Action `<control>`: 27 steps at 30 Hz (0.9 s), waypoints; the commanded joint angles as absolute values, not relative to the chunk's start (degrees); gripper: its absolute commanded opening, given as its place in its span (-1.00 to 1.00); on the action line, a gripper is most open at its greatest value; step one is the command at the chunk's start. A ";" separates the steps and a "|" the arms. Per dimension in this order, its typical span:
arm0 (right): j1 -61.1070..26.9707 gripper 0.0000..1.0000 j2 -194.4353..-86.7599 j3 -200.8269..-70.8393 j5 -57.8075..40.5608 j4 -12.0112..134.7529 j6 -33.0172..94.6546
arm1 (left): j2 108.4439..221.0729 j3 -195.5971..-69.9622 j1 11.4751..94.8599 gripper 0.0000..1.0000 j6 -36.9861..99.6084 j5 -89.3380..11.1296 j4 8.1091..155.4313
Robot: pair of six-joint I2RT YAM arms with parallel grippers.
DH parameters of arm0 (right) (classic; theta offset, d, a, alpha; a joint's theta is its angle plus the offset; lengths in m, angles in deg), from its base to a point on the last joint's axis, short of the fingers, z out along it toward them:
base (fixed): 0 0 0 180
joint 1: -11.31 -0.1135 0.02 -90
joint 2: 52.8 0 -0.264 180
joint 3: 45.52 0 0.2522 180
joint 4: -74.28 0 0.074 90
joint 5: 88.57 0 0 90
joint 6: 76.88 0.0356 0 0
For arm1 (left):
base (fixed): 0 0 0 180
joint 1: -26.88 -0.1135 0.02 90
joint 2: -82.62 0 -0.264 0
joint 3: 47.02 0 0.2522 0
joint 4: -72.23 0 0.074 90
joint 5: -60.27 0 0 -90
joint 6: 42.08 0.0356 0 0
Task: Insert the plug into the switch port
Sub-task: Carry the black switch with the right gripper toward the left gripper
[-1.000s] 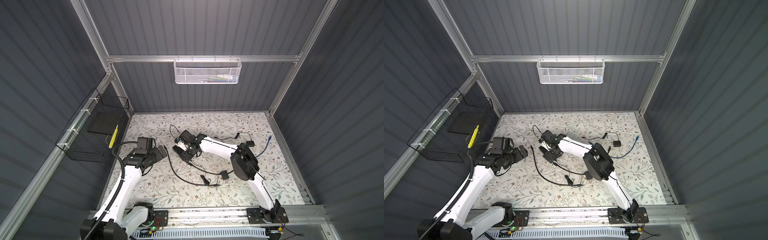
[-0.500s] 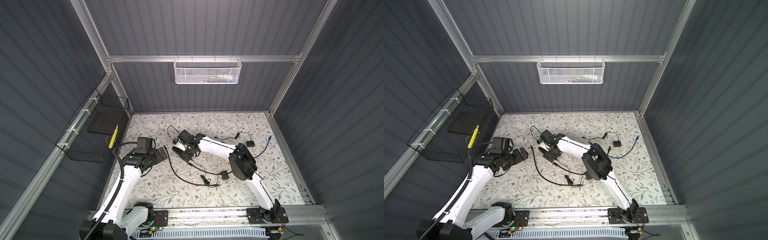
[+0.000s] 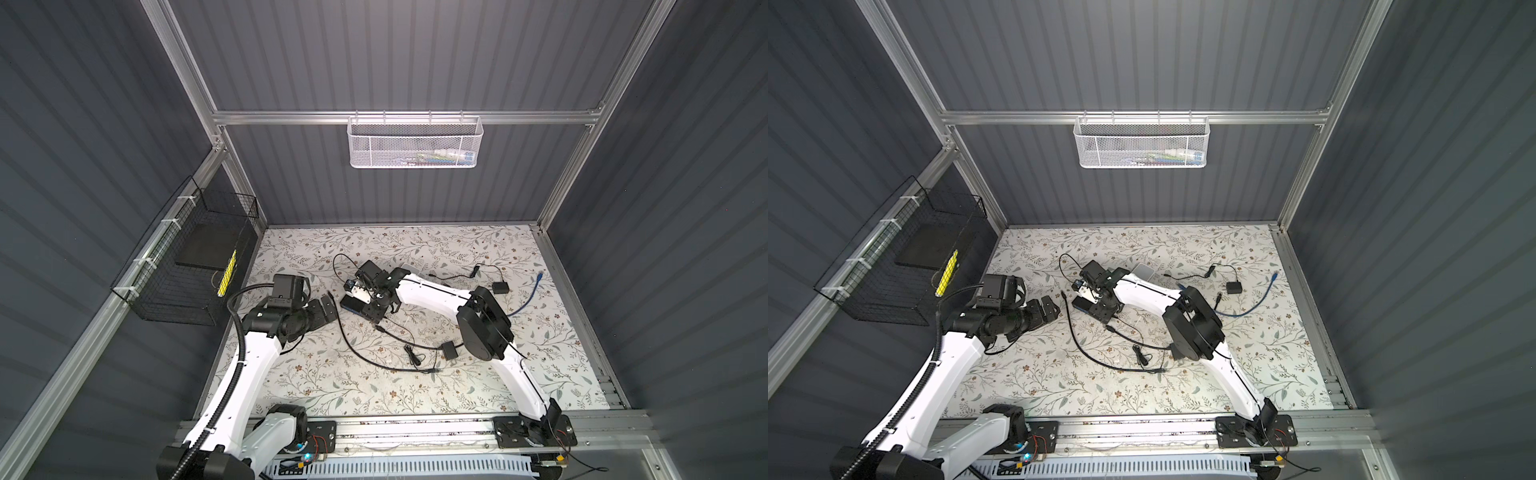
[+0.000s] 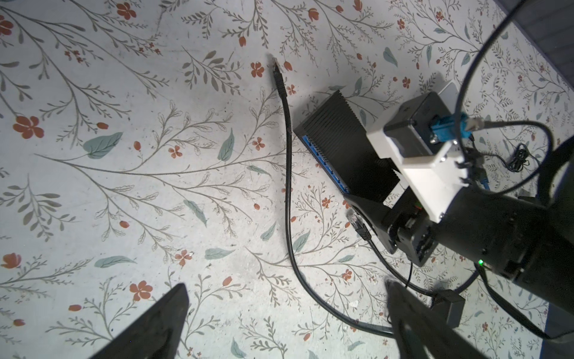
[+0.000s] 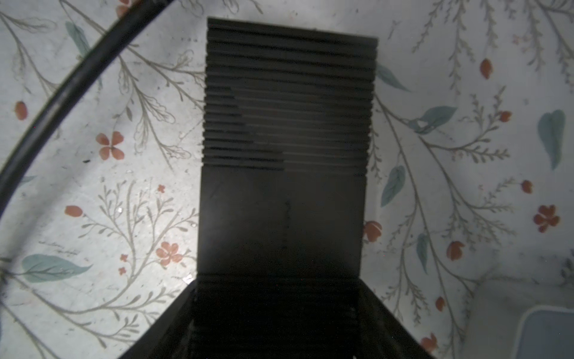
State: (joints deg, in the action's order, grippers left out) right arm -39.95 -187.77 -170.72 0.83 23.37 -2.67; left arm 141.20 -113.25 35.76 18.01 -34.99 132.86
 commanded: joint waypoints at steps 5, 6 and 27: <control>-38.66 -0.20 -171.53 -156.11 1.78 37.47 -5.85 | 139.74 -113.77 35.40 0.98 19.96 -44.67 130.42; -38.46 -0.21 -169.37 -154.44 1.65 38.72 -6.54 | 139.90 -113.82 35.40 0.97 19.97 -45.80 130.09; -36.30 -0.35 -142.20 -132.93 -9.03 37.92 -16.06 | 144.49 -117.39 35.40 0.82 22.33 -66.34 124.82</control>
